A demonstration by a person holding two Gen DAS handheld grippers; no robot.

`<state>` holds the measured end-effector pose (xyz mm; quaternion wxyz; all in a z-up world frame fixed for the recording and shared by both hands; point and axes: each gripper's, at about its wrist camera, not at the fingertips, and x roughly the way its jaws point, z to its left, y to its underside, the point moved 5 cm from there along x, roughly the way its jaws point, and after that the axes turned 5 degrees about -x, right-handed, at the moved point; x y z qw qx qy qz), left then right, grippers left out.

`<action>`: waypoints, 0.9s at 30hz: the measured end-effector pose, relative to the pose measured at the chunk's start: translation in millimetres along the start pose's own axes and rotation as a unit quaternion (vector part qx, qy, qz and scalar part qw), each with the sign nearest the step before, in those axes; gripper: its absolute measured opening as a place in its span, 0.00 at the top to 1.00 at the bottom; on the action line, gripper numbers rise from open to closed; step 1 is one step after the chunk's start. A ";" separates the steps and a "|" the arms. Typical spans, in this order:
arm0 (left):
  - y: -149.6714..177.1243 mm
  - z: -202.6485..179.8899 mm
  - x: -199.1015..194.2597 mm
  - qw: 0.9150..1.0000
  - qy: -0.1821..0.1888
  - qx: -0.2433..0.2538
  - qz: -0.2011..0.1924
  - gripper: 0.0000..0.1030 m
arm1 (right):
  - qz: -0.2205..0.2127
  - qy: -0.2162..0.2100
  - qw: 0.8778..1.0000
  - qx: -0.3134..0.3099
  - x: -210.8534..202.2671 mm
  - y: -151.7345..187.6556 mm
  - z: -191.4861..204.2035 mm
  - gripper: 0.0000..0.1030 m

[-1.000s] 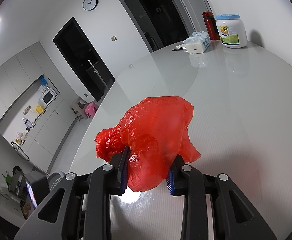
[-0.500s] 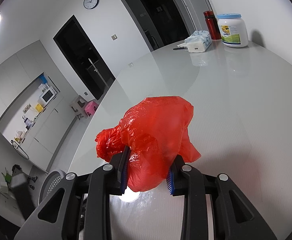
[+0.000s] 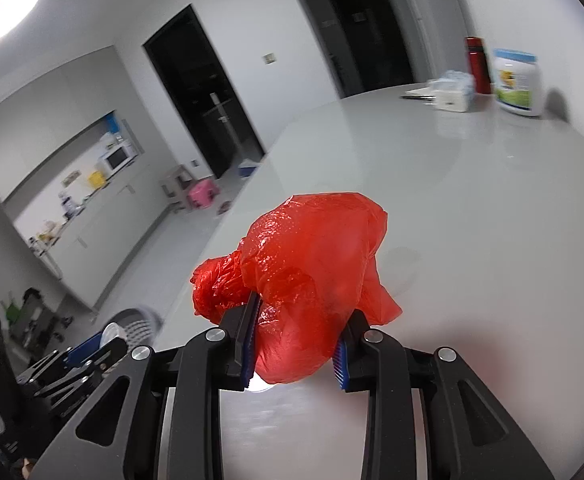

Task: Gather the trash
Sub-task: 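Carry the bag and lid over the basket and open both grippers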

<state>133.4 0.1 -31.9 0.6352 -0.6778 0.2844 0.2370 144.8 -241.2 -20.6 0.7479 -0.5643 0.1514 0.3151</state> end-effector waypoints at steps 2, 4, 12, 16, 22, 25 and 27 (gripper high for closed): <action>0.8 21.2 -6.4 1.000 -0.010 -0.011 -0.005 0.62 | 0.007 -0.018 1.000 -0.009 9.4 3.1 23.9 0.72; 1.8 46.3 -13.0 0.999 -0.019 -0.026 -0.009 0.62 | 0.016 -0.034 0.999 -0.016 19.3 6.1 43.8 0.72; 13.5 128.2 -23.9 0.995 -0.058 -0.077 -0.013 0.62 | 0.061 -0.084 0.992 -0.073 64.3 29.0 142.8 0.72; 28.7 165.9 -19.7 0.992 -0.082 -0.093 -0.002 0.62 | 0.076 -0.092 0.986 -0.118 84.1 43.6 190.7 0.72; 46.7 201.2 -13.4 0.989 -0.103 -0.105 0.015 0.62 | 0.110 -0.111 0.975 -0.160 117.3 64.2 241.2 0.72; 53.0 214.6 -12.0 0.987 -0.112 -0.113 0.020 0.62 | 0.121 -0.114 0.971 -0.171 127.8 70.1 254.3 0.72; 55.6 220.6 -10.9 0.986 -0.115 -0.118 0.022 0.61 | 0.128 -0.118 0.969 -0.174 133.6 71.3 257.6 0.72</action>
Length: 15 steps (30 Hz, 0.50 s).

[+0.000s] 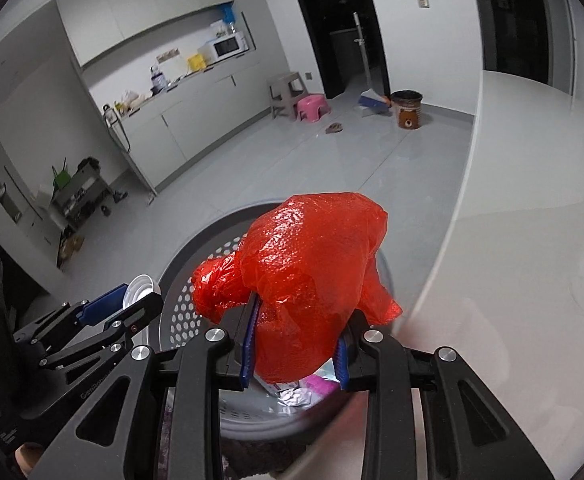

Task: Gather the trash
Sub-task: 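Carry the bag and lid over the basket and open both grippers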

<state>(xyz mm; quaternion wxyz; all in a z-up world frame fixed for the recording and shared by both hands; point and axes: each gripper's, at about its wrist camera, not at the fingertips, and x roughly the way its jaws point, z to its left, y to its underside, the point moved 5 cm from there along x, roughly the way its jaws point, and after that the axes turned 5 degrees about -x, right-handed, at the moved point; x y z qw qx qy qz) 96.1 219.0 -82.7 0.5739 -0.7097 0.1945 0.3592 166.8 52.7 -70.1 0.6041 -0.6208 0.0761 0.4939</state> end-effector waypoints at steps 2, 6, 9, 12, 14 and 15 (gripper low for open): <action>0.9 5.1 1.1 1.000 -0.004 -0.004 0.001 0.61 | 0.005 -0.004 1.000 -0.002 5.9 -0.7 3.4 0.72; 3.5 13.4 2.8 1.000 -0.007 -0.012 0.003 0.49 | 0.006 -0.007 1.000 -0.006 7.8 -2.6 3.0 0.58; 5.8 15.0 0.2 1.000 -0.013 -0.018 0.000 0.40 | -0.001 -0.005 1.000 -0.003 6.9 -4.8 0.5 0.48; 8.4 14.9 -0.4 1.000 -0.016 -0.020 0.001 0.36 | 0.001 -0.008 1.000 0.007 6.4 -2.7 -3.3 0.48; 10.6 14.4 -1.3 1.000 -0.017 -0.021 0.002 0.33 | 0.004 -0.009 1.000 0.012 6.4 -1.4 -4.7 0.47; 11.8 14.2 -1.6 1.000 -0.018 -0.022 0.002 0.31 | 0.004 -0.008 1.000 0.013 6.1 -2.2 -5.0 0.46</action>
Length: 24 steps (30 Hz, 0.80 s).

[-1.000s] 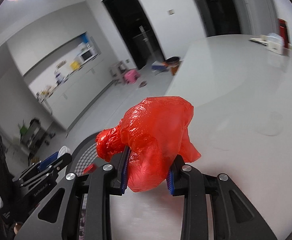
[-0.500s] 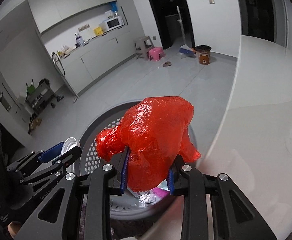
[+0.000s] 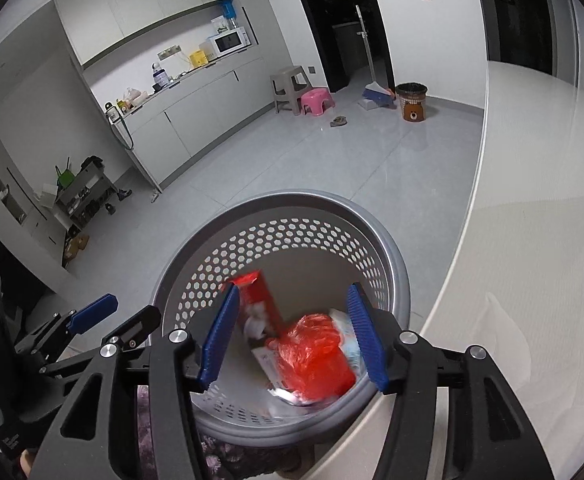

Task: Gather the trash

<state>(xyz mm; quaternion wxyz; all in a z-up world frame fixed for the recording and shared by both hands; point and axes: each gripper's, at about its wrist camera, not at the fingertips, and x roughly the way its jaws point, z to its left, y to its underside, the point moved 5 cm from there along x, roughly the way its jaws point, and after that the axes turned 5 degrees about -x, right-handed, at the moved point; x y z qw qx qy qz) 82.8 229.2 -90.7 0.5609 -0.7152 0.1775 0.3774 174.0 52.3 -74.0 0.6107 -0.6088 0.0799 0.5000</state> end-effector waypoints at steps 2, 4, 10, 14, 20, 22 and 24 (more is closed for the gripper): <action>2.1 -1.3 0.1 1.000 -0.001 0.000 0.001 0.28 | -0.001 0.003 1.000 0.000 -2.3 1.4 -2.0 0.46; 4.7 -4.1 0.4 1.000 0.000 0.001 0.004 0.27 | -0.006 0.011 1.000 -0.002 -6.5 0.6 -2.5 0.45; 5.8 -11.5 -2.4 1.000 0.001 0.004 0.003 0.23 | -0.018 0.037 0.999 -0.011 -19.2 6.5 -5.1 0.40; 2.2 -17.5 -2.6 1.000 0.000 0.002 0.000 0.19 | -0.019 0.048 0.999 -0.008 -27.3 16.8 -15.7 0.40; 0.9 -24.5 -8.4 1.000 -0.010 0.000 -0.013 0.12 | -0.023 0.047 0.999 -0.004 -36.9 26.1 -23.1 0.36; 2.0 -27.2 -9.5 1.000 -0.012 -0.002 -0.014 0.11 | -0.021 0.043 0.999 -0.003 -37.6 29.7 -24.9 0.36; 2.1 -29.0 -9.9 1.000 -0.016 -0.006 -0.014 0.11 | -0.018 0.041 0.999 -0.003 -37.7 32.7 -28.0 0.36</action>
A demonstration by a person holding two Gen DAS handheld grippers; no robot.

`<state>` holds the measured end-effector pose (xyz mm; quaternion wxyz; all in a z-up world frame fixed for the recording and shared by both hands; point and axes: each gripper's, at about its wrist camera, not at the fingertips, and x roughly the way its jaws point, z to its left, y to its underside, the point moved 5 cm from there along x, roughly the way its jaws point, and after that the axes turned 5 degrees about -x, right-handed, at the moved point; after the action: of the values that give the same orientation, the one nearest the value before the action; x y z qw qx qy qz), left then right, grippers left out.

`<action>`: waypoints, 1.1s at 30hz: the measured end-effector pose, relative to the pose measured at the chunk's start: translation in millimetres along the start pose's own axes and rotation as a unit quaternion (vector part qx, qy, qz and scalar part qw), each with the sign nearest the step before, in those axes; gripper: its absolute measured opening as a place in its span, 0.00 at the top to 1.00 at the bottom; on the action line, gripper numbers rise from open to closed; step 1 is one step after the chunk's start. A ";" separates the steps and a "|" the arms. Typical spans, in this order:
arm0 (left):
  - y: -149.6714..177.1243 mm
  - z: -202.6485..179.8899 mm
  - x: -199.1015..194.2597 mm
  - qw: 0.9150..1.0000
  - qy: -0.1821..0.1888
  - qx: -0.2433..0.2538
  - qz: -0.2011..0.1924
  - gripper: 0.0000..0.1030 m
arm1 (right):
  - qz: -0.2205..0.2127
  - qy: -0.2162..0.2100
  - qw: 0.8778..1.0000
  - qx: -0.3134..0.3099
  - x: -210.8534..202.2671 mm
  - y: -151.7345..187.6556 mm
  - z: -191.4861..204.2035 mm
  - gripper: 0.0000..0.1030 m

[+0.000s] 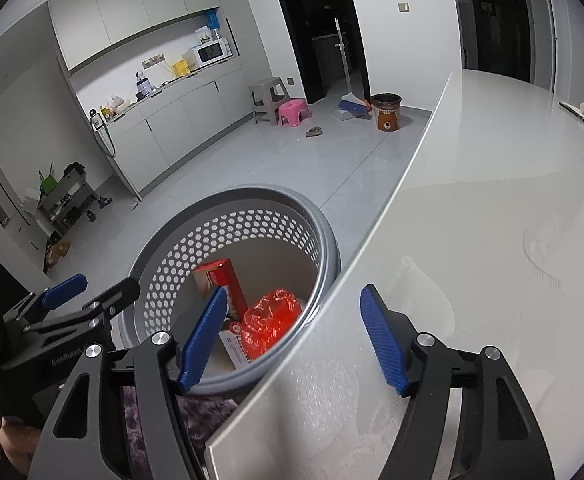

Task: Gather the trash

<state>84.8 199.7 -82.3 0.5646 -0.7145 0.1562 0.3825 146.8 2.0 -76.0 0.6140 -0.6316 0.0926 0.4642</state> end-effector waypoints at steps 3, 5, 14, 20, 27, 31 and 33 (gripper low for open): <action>-0.5 -2.2 -2.4 1.000 0.001 -0.012 -0.002 0.11 | 0.002 -0.001 1.000 0.002 -2.7 1.6 -4.0 0.36; -1.1 -4.6 -3.1 1.000 0.000 -0.013 -0.002 0.11 | -0.001 -0.003 1.000 0.004 -5.4 1.6 -5.7 0.35; -2.1 -14.3 -10.0 1.000 -0.007 -0.023 -0.011 0.10 | -0.010 -0.018 1.000 0.003 -13.3 1.8 -2.4 0.34; -1.5 -19.3 -13.5 1.000 -0.006 -0.018 -0.015 0.09 | -0.015 -0.019 1.000 0.004 -16.2 0.1 -2.3 0.33; -0.1 -19.8 -13.6 1.000 0.000 -0.021 -0.011 0.08 | -0.017 -0.019 1.000 0.005 -16.8 -0.1 -3.3 0.33; 0.1 -19.2 -13.1 1.000 0.003 -0.021 -0.010 0.08 | -0.017 -0.019 1.000 0.005 -16.8 -0.2 -3.5 0.33; 0.8 -19.4 -13.1 1.000 0.002 -0.020 -0.010 0.08 | -0.017 -0.020 1.000 0.005 -17.1 -0.7 -3.8 0.33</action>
<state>82.8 178.7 -72.0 0.5537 -0.7281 0.1425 0.3780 139.6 -8.9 -64.2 0.6268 -0.6206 0.0724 0.4655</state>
